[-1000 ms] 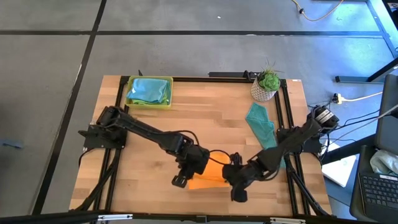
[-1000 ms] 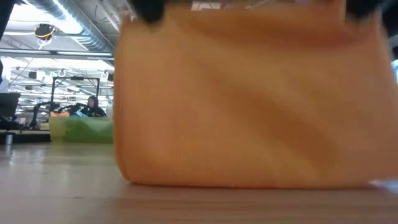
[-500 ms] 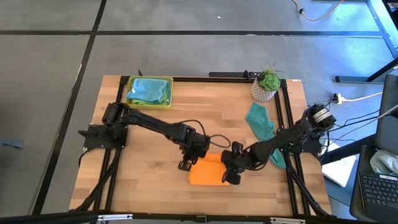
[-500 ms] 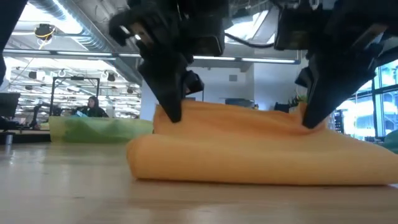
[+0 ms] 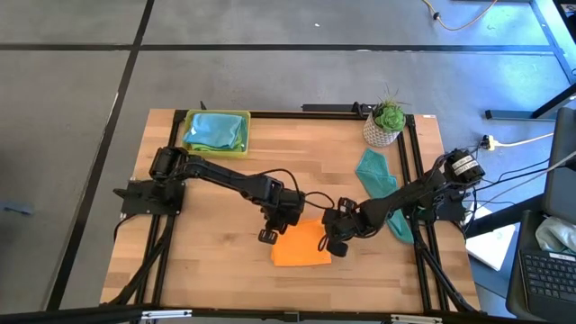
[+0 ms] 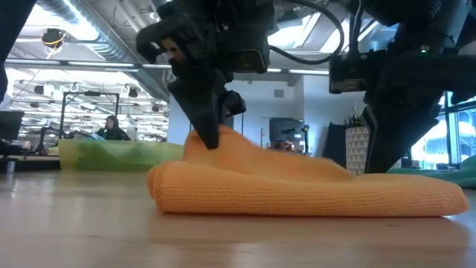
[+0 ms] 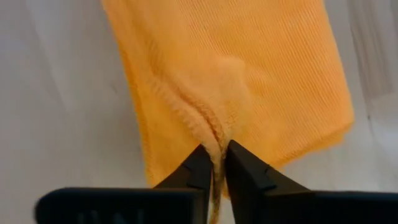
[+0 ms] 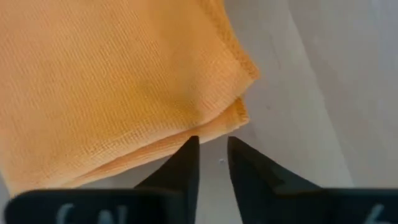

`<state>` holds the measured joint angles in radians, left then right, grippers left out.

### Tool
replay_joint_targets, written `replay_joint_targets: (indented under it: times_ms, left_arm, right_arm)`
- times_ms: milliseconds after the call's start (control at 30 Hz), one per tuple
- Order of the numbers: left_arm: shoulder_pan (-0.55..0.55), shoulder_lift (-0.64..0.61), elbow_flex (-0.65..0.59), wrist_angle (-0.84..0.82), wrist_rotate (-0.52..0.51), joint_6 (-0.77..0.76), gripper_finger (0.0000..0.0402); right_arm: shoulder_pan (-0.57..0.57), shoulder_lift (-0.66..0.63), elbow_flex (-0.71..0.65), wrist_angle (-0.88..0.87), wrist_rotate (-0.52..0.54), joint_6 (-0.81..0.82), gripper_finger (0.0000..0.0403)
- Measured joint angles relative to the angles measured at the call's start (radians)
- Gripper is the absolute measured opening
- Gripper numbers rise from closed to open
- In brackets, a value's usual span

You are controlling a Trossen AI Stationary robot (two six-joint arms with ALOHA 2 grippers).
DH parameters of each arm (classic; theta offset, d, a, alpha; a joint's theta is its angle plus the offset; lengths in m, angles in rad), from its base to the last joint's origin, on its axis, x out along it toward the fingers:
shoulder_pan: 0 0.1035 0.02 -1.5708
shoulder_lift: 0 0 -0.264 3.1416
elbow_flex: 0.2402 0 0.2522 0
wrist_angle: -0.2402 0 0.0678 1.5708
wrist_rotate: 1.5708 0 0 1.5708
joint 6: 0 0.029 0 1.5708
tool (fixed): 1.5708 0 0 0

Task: Fold microfiber towels
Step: Fold the orange towel, then put the folded orange towel into the yellow bin

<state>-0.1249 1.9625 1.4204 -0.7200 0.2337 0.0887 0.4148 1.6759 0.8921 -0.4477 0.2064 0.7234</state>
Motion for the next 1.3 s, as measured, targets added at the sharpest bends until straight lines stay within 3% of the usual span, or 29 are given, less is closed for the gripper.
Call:
replay_joint_targets:
  times_ms: [267,500,700,933,1167,1300]
  left_arm:
    - [0.016,0.0,0.002,0.087,-0.033,-0.005,0.0112]
    - [0.046,-0.017,0.002,-0.051,-0.042,-0.08,0.0155]
    - [0.065,-0.11,0.004,-0.173,-0.086,-0.127,0.0159]
    - [0.058,-0.285,0.004,-0.247,-0.164,-0.27,0.0158]
    - [-0.041,-0.424,0.005,-0.236,-0.292,-0.389,0.0158]
    - [-0.091,-0.458,0.004,-0.248,-0.342,-0.471,0.0158]
  right_arm:
    - [0.001,-0.002,0.008,0.026,-0.023,0.029,0.0153]
    - [0.019,-0.003,0.008,0.041,-0.072,0.236,0.0165]
    - [0.044,-0.016,-0.021,0.069,-0.071,0.56,0.019]
    - [0.047,-0.117,-0.181,0.323,0.018,0.793,0.0248]
    - [0.02,-0.151,-0.408,0.656,0.0,0.871,0.0257]
    - [-0.004,-0.126,-0.416,0.723,-0.014,0.877,0.0257]
